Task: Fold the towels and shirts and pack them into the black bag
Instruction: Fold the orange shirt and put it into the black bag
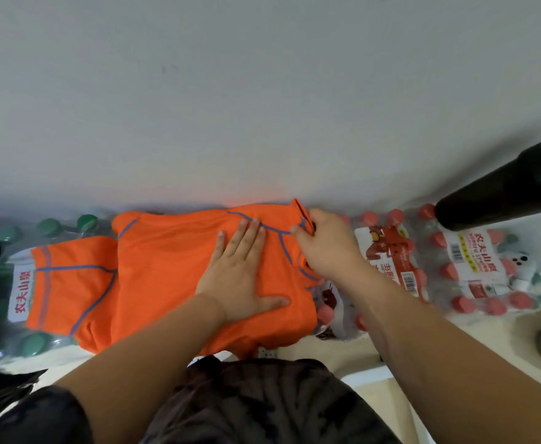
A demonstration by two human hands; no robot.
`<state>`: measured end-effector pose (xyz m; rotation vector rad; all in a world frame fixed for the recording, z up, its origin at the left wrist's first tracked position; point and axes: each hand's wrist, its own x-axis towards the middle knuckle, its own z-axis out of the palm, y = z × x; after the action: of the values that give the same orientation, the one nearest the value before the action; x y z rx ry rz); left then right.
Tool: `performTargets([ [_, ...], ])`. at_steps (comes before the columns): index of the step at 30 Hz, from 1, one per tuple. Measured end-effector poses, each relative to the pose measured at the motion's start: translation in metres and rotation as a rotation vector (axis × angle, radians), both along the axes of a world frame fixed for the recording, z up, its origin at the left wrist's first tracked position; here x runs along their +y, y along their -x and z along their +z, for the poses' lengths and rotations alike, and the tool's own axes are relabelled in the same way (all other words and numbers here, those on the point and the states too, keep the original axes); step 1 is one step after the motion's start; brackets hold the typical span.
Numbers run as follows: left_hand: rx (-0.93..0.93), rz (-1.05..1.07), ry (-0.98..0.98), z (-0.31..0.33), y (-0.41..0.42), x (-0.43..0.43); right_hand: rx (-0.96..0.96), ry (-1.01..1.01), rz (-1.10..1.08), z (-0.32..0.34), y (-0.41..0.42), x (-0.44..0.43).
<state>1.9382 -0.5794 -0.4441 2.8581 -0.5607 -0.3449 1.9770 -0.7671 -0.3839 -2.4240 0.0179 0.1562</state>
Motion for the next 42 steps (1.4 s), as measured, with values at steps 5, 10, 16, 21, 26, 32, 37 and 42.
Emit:
performTargets([
  [5, -0.011, 0.129, 0.205, 0.000, 0.002, 0.005, -0.022, 0.246, 0.247, -0.011, 0.029, 0.033],
  [10, -0.032, 0.064, 0.299, -0.001, 0.001, 0.014, 0.157, 0.466, 0.395, -0.036, 0.050, 0.037],
  [16, -0.107, 0.094, 0.108, 0.005, 0.009, 0.063, 0.153, 0.592, 0.324, -0.044, 0.049, 0.044],
  [21, -0.192, 0.397, 0.064, 0.017, 0.028, 0.129, -0.063, 0.605, 0.368, -0.036, 0.052, 0.076],
  [26, -0.217, 0.722, -0.035, 0.030, 0.058, 0.187, -0.104, 0.518, 0.550, -0.046, 0.057, 0.113],
  [32, -0.226, 0.854, -0.147, 0.041, 0.068, 0.236, -0.140, 0.534, 0.569, -0.050, 0.058, 0.130],
  [37, -0.022, 0.968, -0.095, 0.040, 0.045, 0.249, -0.158, 0.494, 0.625, -0.032, 0.058, 0.181],
  [42, 0.036, 0.960, 0.056, 0.035, 0.032, 0.256, -0.035, 0.545, 0.599, -0.046, 0.058, 0.219],
])
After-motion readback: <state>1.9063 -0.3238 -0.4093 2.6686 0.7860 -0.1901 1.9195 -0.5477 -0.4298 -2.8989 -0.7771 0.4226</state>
